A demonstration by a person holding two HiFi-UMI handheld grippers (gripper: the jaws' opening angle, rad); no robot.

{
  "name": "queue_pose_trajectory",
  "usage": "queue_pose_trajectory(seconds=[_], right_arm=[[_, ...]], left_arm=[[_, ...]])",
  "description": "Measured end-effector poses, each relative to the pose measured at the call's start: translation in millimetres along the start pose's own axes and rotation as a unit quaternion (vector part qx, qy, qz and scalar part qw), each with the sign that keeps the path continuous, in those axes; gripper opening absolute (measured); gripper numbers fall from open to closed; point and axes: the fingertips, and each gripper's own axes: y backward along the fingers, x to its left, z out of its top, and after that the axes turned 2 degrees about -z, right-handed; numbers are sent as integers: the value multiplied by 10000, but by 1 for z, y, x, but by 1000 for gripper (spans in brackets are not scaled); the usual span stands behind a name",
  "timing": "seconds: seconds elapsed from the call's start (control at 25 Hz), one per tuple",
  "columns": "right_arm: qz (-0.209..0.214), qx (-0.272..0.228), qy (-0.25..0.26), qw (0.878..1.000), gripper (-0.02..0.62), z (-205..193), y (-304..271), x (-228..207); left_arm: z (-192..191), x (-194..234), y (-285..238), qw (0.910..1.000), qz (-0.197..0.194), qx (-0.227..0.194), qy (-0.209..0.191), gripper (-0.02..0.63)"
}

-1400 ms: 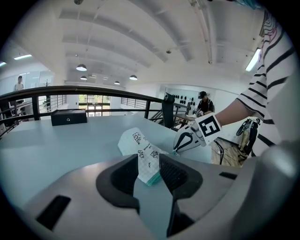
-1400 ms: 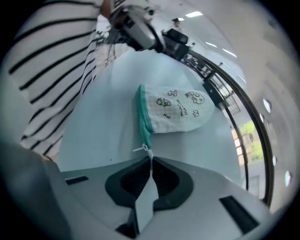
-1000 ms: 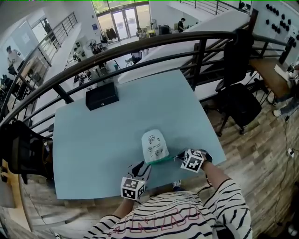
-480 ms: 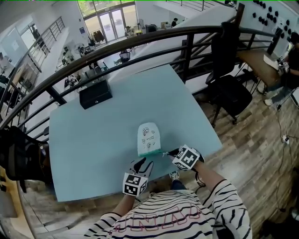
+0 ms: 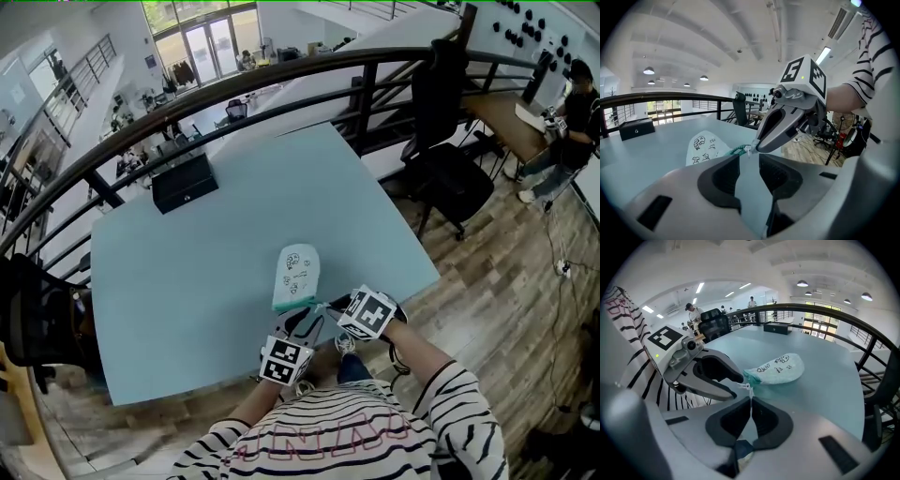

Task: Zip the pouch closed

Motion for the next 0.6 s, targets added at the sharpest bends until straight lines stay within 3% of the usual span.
queue_pose_trajectory(seconds=[0.28, 0.6], right_arm=[[-112, 9, 179, 9998, 34, 3, 7, 15], [-280, -166, 82, 9994, 34, 2, 17, 20]], left_arm=[[3, -12, 1, 9999, -116, -97, -12, 124], [10, -12, 8, 9994, -58, -305, 180, 51]])
